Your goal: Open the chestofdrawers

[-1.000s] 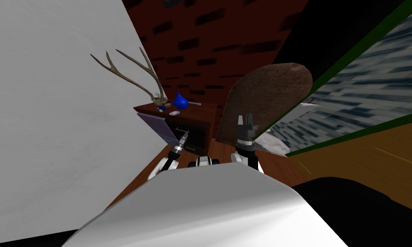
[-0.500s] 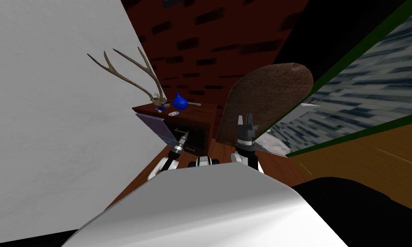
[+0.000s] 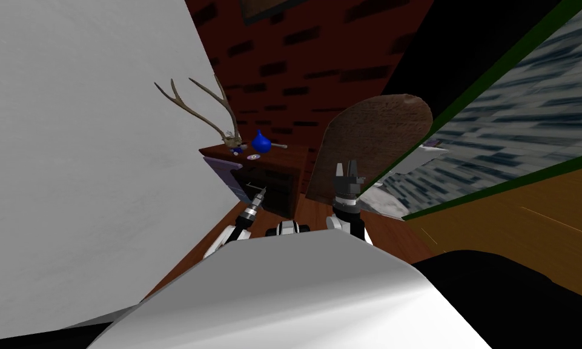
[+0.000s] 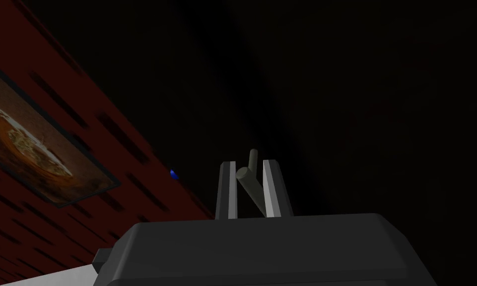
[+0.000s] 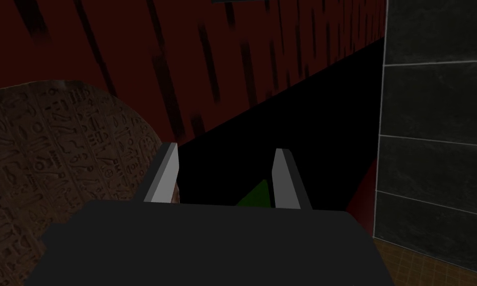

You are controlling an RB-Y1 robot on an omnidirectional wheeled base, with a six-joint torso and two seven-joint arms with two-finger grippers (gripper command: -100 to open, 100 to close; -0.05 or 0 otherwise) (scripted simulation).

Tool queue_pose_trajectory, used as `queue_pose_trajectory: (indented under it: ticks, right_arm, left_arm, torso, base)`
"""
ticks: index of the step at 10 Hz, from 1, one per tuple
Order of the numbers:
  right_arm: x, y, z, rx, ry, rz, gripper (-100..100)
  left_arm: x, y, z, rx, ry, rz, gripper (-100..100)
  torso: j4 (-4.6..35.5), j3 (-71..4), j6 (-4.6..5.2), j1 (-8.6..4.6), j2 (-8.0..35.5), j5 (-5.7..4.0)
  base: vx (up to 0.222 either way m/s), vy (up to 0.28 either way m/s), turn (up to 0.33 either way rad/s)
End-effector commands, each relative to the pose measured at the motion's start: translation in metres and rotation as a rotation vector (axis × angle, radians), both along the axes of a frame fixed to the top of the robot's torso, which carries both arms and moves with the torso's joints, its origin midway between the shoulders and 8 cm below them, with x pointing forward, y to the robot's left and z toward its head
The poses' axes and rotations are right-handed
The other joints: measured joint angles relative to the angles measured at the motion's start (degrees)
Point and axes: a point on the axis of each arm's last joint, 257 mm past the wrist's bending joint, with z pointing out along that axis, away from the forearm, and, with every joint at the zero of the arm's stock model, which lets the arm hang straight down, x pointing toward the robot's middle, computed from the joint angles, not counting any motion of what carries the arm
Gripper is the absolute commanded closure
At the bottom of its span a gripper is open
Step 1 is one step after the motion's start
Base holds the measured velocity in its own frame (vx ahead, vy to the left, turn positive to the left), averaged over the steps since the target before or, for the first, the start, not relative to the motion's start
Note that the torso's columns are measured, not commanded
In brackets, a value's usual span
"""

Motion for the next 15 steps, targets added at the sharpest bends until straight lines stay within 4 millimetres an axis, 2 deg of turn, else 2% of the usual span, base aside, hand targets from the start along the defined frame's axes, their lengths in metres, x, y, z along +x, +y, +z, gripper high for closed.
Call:
queue_pose_trajectory:
  ticks: [1,3,4,5,14,15]
  right_arm:
    - [0.000,0.000,0.000,0.000,0.000,0.000,0]
    - [0.000,0.000,0.000,0.000,0.000,0.000,0]
    - [0.000,0.000,0.000,0.000,0.000,0.000,0]
    - [0.000,0.000,0.000,0.000,0.000,0.000,0]
    - [0.000,0.000,0.000,0.000,0.000,0.000,0]
    - [0.000,0.000,0.000,0.000,0.000,0.000,0]
  left_arm:
    - [-0.006,-0.003,0.005,-0.001,-0.012,-0.012,100]
    - [-0.012,-0.005,0.011,-0.003,-0.023,-0.024,100]
    - [-0.012,-0.005,0.003,-0.001,-0.005,-0.019,100]
    - [-0.015,-0.005,0.005,0.001,0.001,-0.021,-100]
    - [-0.044,-0.009,0.054,-0.004,0.001,-0.047,-100]
    - [-0.043,-0.006,0.043,-0.001,0.023,-0.042,-100]
  torso:
    - [-0.1,0.1,-0.03,0.12,0.2,0.05]
    - [0.0,0.3,-0.02,0.20,0.4,0.10]
    - [0.0,0.2,-0.01,0.14,0.3,0.05]
    - [0.0,0.0,0.02,-0.05,0.0,0.01]
    - [0.0,0.1,0.05,0.02,0.2,0.03]
    - [0.1,0.1,0.00,0.02,0.3,-0.05]
  base:
    - [-0.181,0.088,0.044]
    - [-0.183,0.079,0.062]
    - [-0.077,0.036,0.003]
    - [-0.009,0.006,0.018]
    - [0.038,-0.007,0.026]
    - [0.015,-0.006,0.005]
